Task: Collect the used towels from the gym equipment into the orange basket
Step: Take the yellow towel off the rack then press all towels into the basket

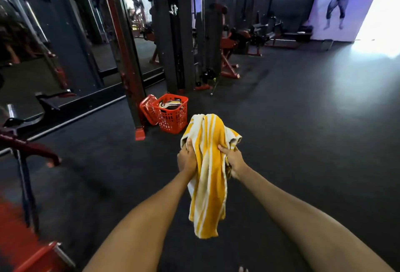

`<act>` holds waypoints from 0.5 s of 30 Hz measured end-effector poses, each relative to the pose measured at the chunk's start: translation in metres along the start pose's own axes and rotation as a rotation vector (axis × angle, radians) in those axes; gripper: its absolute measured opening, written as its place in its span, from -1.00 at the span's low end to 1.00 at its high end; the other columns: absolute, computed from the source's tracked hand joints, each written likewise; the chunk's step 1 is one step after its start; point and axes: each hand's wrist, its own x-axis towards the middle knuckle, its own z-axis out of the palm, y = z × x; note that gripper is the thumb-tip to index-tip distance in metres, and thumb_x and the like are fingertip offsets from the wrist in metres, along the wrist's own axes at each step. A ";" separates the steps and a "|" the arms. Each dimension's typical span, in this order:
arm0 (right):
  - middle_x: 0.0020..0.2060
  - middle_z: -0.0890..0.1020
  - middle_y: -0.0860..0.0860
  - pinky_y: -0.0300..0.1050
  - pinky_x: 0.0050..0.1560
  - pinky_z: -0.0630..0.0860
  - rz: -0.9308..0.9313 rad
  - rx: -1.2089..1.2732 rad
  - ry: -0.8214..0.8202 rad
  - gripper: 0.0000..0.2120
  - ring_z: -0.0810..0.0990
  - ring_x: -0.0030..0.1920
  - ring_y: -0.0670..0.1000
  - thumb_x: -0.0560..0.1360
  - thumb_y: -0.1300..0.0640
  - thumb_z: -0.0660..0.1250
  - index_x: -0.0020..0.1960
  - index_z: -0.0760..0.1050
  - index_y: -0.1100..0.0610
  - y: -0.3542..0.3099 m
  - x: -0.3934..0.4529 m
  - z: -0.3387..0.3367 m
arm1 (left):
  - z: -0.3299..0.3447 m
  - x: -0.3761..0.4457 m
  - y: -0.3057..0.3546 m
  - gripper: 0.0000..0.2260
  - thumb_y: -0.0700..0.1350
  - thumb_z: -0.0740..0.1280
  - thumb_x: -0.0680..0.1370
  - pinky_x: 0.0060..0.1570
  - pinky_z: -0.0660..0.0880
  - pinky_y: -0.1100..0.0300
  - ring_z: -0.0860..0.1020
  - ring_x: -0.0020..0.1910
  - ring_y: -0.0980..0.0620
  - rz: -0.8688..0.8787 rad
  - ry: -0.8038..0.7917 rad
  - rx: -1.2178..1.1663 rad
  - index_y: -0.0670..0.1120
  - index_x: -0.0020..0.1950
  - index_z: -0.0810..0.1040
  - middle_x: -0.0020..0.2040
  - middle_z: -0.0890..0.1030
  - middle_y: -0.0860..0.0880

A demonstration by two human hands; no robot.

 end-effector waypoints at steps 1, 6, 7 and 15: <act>0.23 0.56 0.16 0.27 0.26 0.45 -0.003 -0.019 -0.003 -0.35 0.56 0.20 0.20 0.40 0.06 0.48 0.42 0.33 0.12 -0.009 0.022 -0.003 | 0.015 0.018 0.002 -0.49 0.18 -0.02 0.63 0.19 0.49 -0.10 0.58 0.11 -0.17 0.006 0.014 -0.002 -0.12 0.28 0.51 0.09 0.63 -0.19; 0.26 0.54 0.16 0.24 0.29 0.44 -0.005 -0.064 -0.024 -0.44 0.54 0.23 0.20 0.47 0.09 0.41 0.42 0.34 0.14 -0.079 0.132 -0.014 | 0.091 0.114 0.040 -0.52 0.15 -0.02 0.63 0.24 0.45 -0.10 0.55 0.18 -0.17 0.006 0.059 -0.003 -0.11 0.33 0.47 0.17 0.61 -0.17; 0.27 0.54 0.16 0.23 0.30 0.43 0.001 -0.077 -0.036 -0.45 0.53 0.25 0.20 0.48 0.09 0.39 0.42 0.33 0.14 -0.094 0.158 -0.015 | 0.104 0.134 0.052 -0.52 0.14 -0.02 0.64 0.25 0.45 -0.09 0.54 0.20 -0.16 0.011 0.068 -0.012 -0.11 0.34 0.46 0.19 0.60 -0.16; 0.25 0.54 0.17 0.11 0.22 0.47 0.031 -0.182 -0.176 -0.51 0.54 0.24 0.20 0.51 0.14 0.36 0.40 0.35 0.18 -0.149 0.316 0.019 | 0.159 0.272 0.059 -0.54 0.11 0.00 0.64 0.20 0.48 -0.06 0.56 0.15 -0.17 -0.117 0.223 -0.090 -0.13 0.30 0.50 0.12 0.62 -0.19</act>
